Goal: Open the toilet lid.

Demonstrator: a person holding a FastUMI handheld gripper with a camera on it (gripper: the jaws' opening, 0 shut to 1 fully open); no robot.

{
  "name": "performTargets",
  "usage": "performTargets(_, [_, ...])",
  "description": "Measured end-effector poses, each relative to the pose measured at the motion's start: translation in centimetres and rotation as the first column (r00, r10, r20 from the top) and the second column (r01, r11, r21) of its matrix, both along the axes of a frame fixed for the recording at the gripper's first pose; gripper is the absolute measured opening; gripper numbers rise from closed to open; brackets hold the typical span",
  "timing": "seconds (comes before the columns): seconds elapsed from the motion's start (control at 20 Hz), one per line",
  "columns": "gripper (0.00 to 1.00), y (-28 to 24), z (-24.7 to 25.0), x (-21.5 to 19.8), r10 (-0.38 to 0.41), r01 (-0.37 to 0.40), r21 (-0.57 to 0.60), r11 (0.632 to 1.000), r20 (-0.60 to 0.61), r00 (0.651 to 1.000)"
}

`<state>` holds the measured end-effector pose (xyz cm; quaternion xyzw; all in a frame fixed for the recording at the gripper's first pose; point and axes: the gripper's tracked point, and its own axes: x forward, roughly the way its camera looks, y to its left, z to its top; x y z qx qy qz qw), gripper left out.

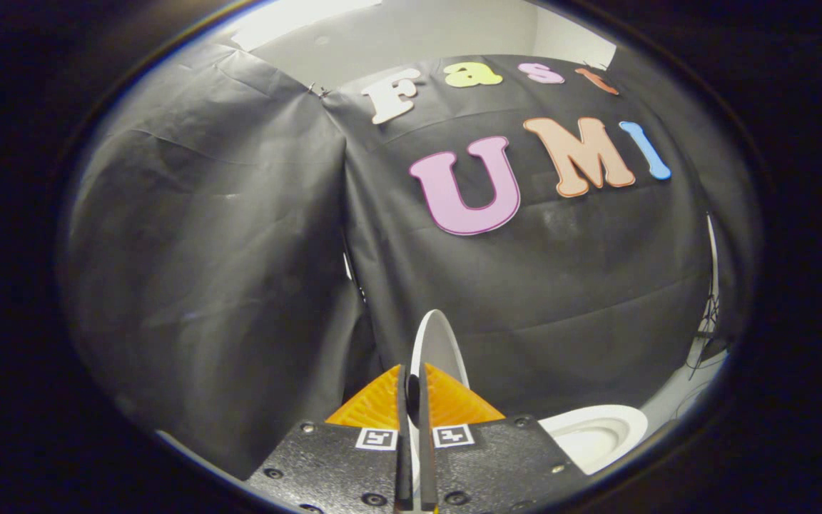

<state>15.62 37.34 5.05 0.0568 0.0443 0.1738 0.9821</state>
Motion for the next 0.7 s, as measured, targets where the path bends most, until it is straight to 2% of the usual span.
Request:
performTargets(0.35, [0.05, 3.1, -0.8, -0.1, 0.074, -0.074, -0.033, 0.997, -0.001, 0.997])
performTargets(0.7, [0.06, 5.5, -1.6, -0.3, 0.115, -0.115, -0.041, 0.992, -0.004, 0.993])
